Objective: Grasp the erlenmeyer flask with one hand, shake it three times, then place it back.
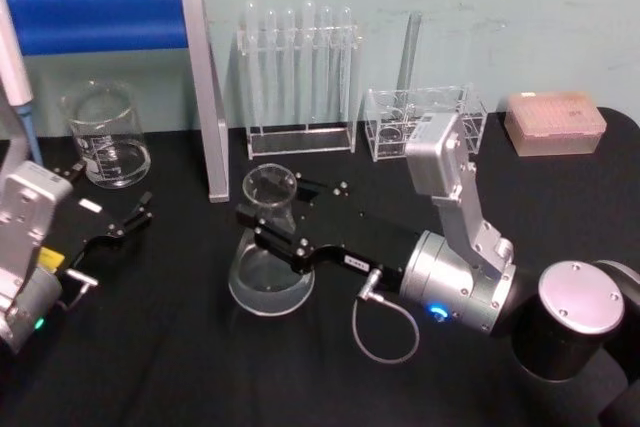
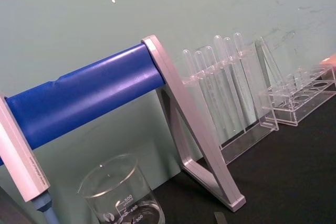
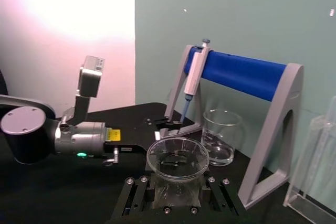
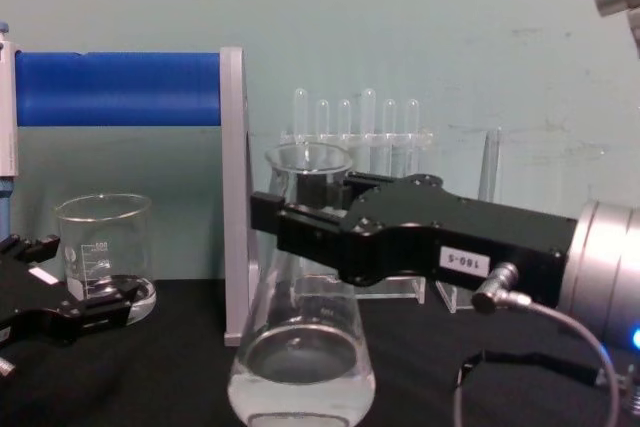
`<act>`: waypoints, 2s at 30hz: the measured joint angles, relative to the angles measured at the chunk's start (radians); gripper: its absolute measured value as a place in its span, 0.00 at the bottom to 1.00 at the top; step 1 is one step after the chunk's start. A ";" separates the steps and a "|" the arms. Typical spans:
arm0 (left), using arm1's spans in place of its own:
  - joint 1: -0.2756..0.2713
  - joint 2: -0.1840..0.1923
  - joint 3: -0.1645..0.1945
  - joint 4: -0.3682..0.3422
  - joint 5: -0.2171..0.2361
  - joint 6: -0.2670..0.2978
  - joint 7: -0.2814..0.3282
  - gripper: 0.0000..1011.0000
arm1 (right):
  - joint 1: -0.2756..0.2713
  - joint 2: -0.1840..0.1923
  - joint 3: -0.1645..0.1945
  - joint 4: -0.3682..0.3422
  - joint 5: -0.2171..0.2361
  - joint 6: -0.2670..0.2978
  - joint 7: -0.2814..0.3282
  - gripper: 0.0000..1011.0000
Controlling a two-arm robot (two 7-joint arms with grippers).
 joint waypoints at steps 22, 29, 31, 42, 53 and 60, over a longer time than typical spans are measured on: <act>0.000 0.000 0.000 0.000 0.000 0.000 0.000 0.99 | 0.006 0.012 0.090 0.050 -0.004 -0.008 -0.111 0.44; 0.000 0.000 0.000 0.000 0.000 0.000 0.000 0.99 | 0.002 0.012 0.156 0.074 -0.021 -0.012 -0.165 0.44; 0.000 0.000 0.000 0.000 0.000 0.000 0.000 0.99 | 0.000 0.012 0.180 0.081 -0.025 -0.012 -0.181 0.45; 0.000 0.000 0.000 0.000 0.000 0.000 0.000 0.99 | -0.017 0.013 0.273 0.104 -0.043 -0.011 -0.229 0.44; 0.000 0.000 0.000 0.000 0.000 0.000 0.000 0.99 | -0.019 -0.005 0.298 0.111 -0.057 -0.003 -0.215 0.44; 0.000 0.000 0.000 0.000 0.000 0.000 0.000 0.99 | -0.011 -0.023 0.251 0.097 -0.058 0.004 -0.165 0.44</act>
